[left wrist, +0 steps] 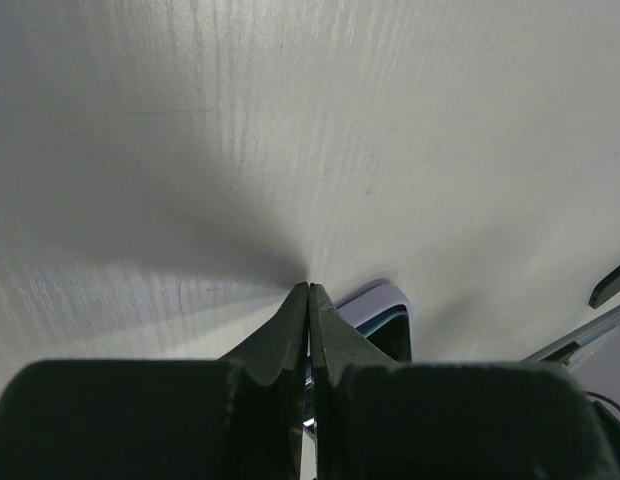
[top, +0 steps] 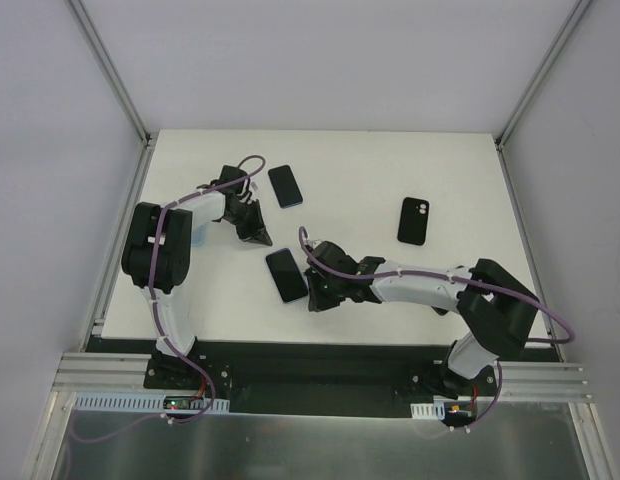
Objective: Put the phone into the phone case
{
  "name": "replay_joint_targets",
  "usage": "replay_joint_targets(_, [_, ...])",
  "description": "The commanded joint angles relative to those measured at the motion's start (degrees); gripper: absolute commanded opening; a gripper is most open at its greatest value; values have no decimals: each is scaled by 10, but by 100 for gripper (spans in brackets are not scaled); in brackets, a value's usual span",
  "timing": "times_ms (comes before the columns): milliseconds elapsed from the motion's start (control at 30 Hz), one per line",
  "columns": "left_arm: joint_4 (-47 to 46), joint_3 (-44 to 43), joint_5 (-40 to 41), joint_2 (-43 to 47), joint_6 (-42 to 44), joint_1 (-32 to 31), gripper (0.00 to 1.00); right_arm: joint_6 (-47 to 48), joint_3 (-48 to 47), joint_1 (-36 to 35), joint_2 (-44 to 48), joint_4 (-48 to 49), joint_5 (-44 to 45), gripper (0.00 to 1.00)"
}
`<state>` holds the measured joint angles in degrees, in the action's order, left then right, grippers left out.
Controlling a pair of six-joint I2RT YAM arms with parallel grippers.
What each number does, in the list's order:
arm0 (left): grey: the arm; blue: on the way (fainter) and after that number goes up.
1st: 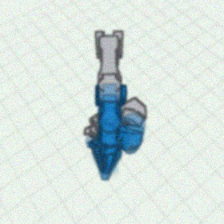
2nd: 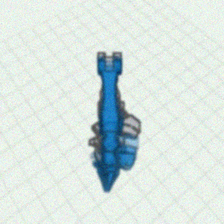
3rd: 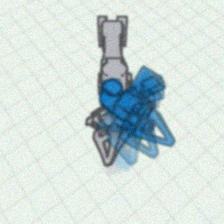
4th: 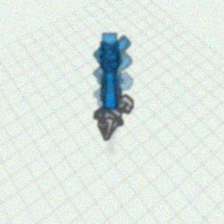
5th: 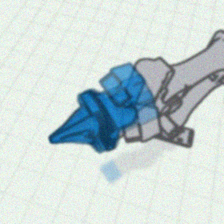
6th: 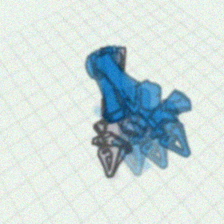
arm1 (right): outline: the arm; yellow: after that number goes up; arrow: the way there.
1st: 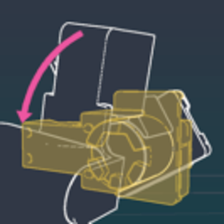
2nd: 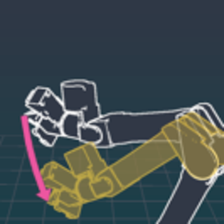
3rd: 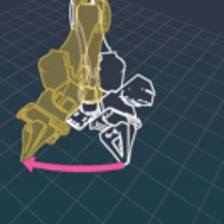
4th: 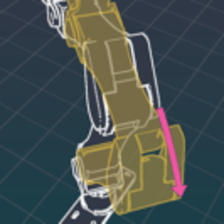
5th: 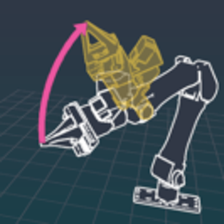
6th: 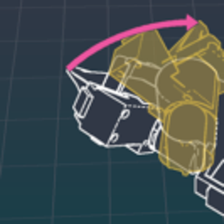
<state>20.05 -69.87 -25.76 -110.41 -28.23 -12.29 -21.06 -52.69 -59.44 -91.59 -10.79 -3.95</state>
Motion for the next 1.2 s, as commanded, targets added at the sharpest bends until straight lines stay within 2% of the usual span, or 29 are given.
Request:
replay_joint_targets(0, [2, 5, -33, 8, 9, 1, 0, -20, -22, -4, -25, 10, 28, 1])
replay_joint_targets(467, [-13, 54, -45, -2, -2, -2, 0, -16, -102, 1, -102, -12, 36, 2])
replay_joint_targets(567, [-15, 64, -52, -1, -6, -8, 0, -17, -116, 5, -111, -21, 70, 1])
replay_joint_targets(800, [-34, 92, -90, 7, -16, -13, 0, -14, -117, 12, -126, -28, 83, 2])
replay_joint_targets(967, [-34, 92, -79, 27, -17, -13, 0, -17, -111, 12, -117, -27, 79, 1])
replay_joint_targets(1067, [-24, 68, -73, 36, -11, -11, 11, -17, -98, 9, -92, -25, 63, 2])
replay_joint_targets(1167, [9, 23, -49, 50, 4, -1, 31, -25, -65, 7, -45, -23, 54, 8])
